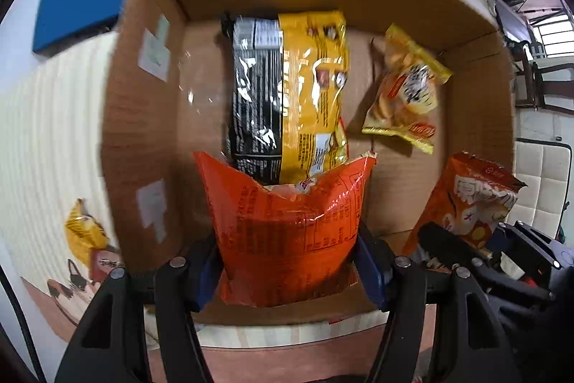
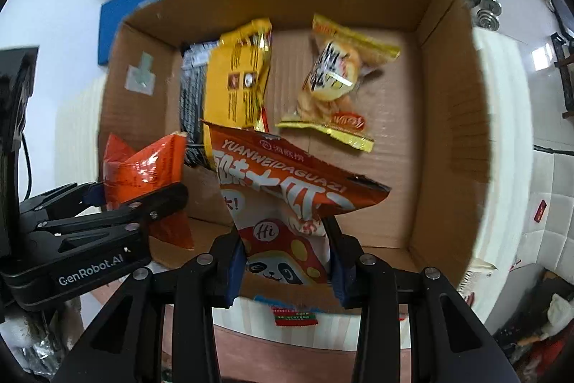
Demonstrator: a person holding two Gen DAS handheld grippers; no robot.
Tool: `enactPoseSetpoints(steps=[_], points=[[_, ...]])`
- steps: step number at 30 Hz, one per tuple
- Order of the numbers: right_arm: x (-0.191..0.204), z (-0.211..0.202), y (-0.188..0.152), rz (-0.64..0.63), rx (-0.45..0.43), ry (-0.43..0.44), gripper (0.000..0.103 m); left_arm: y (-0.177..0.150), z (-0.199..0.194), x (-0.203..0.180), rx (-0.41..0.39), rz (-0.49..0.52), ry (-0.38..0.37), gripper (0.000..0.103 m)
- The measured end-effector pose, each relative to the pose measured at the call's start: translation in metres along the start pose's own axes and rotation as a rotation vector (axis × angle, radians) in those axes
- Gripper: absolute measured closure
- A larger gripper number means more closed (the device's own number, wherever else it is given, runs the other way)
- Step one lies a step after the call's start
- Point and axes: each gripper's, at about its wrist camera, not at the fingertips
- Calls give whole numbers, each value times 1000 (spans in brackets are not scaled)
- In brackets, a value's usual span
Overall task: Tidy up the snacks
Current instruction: 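Lower both bags into the box and open both tools, then grasp the silver-red packet with the left tool while the right tool grasps the red spicy strip packet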
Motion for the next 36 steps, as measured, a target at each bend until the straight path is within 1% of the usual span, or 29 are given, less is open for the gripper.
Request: enactPoseSetpoints(steps=[5, 6, 7, 8, 9, 10, 11, 15, 19, 23, 25, 27, 28, 30, 32, 34, 36], points=[[4, 18, 6, -17, 48, -5, 60, 6, 14, 4, 35, -6, -3, 40], [5, 20, 7, -20, 51, -13, 58, 7, 14, 5, 42, -7, -16, 40], [6, 21, 8, -25, 58, -20, 54, 7, 14, 6, 45, -10, -13, 39], [6, 21, 8, -26, 67, -27, 37, 7, 13, 6, 42, -9, -2, 37], [6, 20, 8, -23, 71, -26, 20, 6, 12, 6, 34, -1, 2, 29], [6, 19, 8, -28, 72, -25, 15, 5, 10, 6, 28, 2, 0, 25], [7, 17, 8, -31, 72, -33, 14, 3, 8, 7, 21, -1, -2, 19], [8, 4, 5, -32, 53, -59, 9, -5, -6, 8, -15, -13, -6, 18], [9, -13, -2, -25, 1, -66, 8, -19, -35, 4, -87, -6, -3, 18], [13, -37, -18, -21, -81, -56, 7, -34, -68, -5, -177, 29, -2, 18], [16, -48, -26, -19, -117, -46, 7, -46, -84, -9, -245, 45, -7, 18], [21, -60, -41, -13, -173, -31, 7, -57, -103, -4, -324, 44, 9, 17], [21, -64, -47, -12, -191, -25, 7, -63, -109, -1, -351, 39, 21, 17], [26, -70, -66, -11, -238, -12, 7, -82, -120, 7, -406, 19, 47, 17], [29, -70, -82, -10, -261, -9, 7, -102, -123, 23, -446, -23, 57, 17], [32, -62, -102, -8, -266, 16, 7, -120, -117, 43, -456, -73, 63, 17], [34, -49, -116, -5, -256, 28, 7, -138, -99, 68, -440, -139, 83, 18]])
Point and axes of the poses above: each gripper's, at about its wrist camera, not at the fingertips, and z roughly the way its jaws point, x to its left, y to its top, and after that the axes turned 7 degrees about x, right-handed
